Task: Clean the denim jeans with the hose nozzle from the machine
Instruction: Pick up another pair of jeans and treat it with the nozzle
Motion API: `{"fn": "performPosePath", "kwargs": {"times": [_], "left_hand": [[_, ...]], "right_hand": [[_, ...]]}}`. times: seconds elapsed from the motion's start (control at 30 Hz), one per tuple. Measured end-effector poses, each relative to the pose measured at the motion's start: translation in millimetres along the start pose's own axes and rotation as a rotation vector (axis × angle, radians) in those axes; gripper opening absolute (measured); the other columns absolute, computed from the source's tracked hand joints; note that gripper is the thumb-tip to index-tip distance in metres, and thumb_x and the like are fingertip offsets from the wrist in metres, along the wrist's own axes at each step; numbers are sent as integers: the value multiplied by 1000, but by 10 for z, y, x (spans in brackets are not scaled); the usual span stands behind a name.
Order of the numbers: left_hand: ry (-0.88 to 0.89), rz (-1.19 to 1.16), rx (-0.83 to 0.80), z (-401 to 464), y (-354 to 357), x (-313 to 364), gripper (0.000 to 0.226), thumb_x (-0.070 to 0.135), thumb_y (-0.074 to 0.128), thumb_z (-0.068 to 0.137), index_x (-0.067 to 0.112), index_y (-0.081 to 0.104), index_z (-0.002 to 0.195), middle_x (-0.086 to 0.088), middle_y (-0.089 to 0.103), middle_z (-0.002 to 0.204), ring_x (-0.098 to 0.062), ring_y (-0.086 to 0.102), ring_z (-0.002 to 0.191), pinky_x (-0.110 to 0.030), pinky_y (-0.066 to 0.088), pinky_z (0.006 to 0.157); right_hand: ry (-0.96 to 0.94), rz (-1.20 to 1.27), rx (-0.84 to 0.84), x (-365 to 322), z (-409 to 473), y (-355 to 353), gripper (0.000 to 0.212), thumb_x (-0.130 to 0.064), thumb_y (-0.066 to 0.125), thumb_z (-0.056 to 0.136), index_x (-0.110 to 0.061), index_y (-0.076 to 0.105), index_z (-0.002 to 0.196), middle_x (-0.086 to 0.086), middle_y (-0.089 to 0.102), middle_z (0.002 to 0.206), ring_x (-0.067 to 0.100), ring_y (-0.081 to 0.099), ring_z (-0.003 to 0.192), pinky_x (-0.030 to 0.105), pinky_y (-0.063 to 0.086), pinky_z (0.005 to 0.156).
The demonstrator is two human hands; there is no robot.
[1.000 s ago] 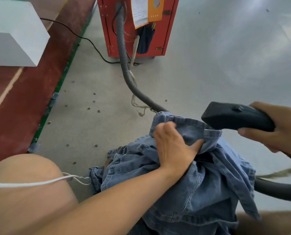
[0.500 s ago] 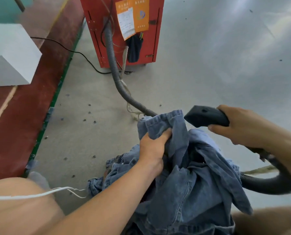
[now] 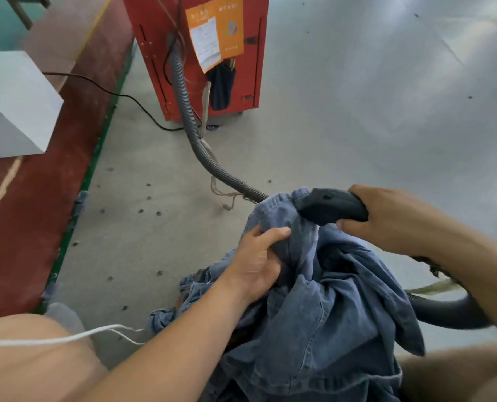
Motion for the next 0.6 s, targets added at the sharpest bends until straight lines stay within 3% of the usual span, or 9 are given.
{"fn": "performPosePath", "kwargs": {"times": [0.17, 0.27, 0.33, 0.4, 0.47, 0.53, 0.6], "left_hand": [[-52, -47, 58, 20, -75, 109, 39, 3, 49, 103, -9, 55, 139, -31, 59, 138, -40, 57, 133, -53, 39, 118], [-127, -81, -61, -28, -44, 142, 43, 15, 43, 108, -6, 51, 144, -27, 57, 143, -35, 56, 136, -50, 35, 121], [-187, -88, -134, -65, -28, 146, 47, 22, 39, 109, -4, 50, 146, -25, 55, 147, -35, 53, 138, -50, 31, 123], [-209, -104, -153, -73, -27, 156, 50, 25, 38, 110, -4, 47, 149, -24, 51, 150, -36, 49, 142, -50, 26, 126], [-206, -136, -156, -55, -41, 164, 51, 26, 38, 109, -5, 46, 149, -26, 51, 150, -38, 48, 142, -51, 25, 126], [-198, -171, -156, -47, -50, 160, 50, 27, 39, 108, -6, 50, 145, -28, 55, 146, -40, 53, 138, -53, 30, 123], [-185, -193, -148, -47, -46, 151, 50, 28, 40, 107, -6, 53, 142, -28, 58, 142, -41, 56, 134, -53, 36, 118]], "right_hand": [[-48, 124, 15, 49, 10, -79, 14, -40, 69, 91, -34, 57, 88, -8, 64, 64, 9, 59, 49, 26, 45, 47], [-105, 210, -70, 13, -95, -171, 14, -41, 69, 86, -43, 56, 85, -15, 64, 58, 6, 56, 39, 14, 42, 41], [-104, 182, -79, -18, -97, -159, 14, -38, 71, 89, -40, 57, 86, -18, 64, 59, 5, 55, 39, 12, 38, 39], [-63, 135, -21, -9, -33, -123, 14, -39, 70, 91, -34, 58, 89, -14, 65, 61, 5, 57, 43, 16, 36, 38], [-6, 116, 62, 18, 40, -113, 18, -41, 69, 94, -29, 56, 90, -2, 63, 62, 10, 60, 51, 26, 39, 47], [46, 120, 157, 64, 86, -146, 22, -41, 68, 96, -26, 53, 92, 1, 64, 71, 20, 64, 61, 32, 42, 53], [88, 136, 259, 113, 64, -238, 23, -43, 67, 96, -26, 51, 93, 3, 65, 70, 23, 65, 57, 33, 44, 54]]}}
Point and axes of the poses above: each hand's wrist, its own z-axis towards the middle knuckle, its own y-axis out of the palm, x = y × z, the point moved 2 cm from there along z, towards the middle knuckle
